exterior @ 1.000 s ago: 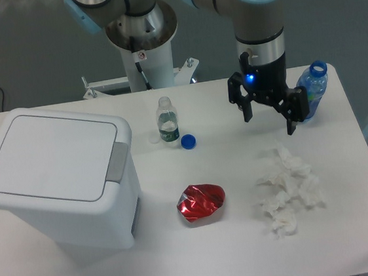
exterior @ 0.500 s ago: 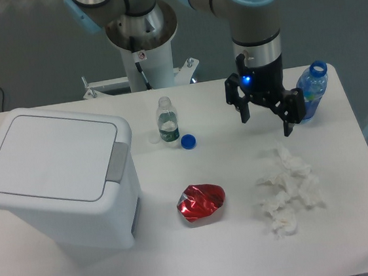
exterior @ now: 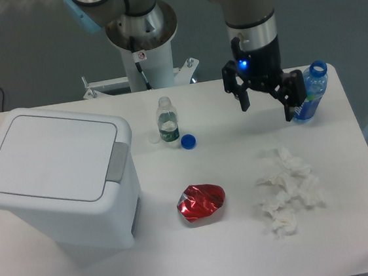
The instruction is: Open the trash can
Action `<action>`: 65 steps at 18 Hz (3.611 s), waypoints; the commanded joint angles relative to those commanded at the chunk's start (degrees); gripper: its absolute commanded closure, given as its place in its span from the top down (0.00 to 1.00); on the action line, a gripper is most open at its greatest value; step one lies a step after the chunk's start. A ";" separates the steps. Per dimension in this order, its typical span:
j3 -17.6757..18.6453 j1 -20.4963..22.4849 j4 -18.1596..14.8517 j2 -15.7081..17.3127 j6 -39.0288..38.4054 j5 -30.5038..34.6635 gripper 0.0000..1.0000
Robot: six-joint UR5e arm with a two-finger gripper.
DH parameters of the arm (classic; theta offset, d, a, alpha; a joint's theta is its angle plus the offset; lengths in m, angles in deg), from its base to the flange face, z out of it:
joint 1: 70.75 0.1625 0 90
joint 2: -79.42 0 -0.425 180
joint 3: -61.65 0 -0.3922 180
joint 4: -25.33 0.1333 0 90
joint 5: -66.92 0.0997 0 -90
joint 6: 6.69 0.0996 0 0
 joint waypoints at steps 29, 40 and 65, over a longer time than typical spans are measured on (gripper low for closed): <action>-5.19 -10.99 0.26 -2.46 -60.33 -13.88 1.00; -4.04 -14.24 -0.17 -3.25 -60.59 -15.73 1.00; -2.11 -14.24 -0.18 -2.99 -60.16 -16.17 1.00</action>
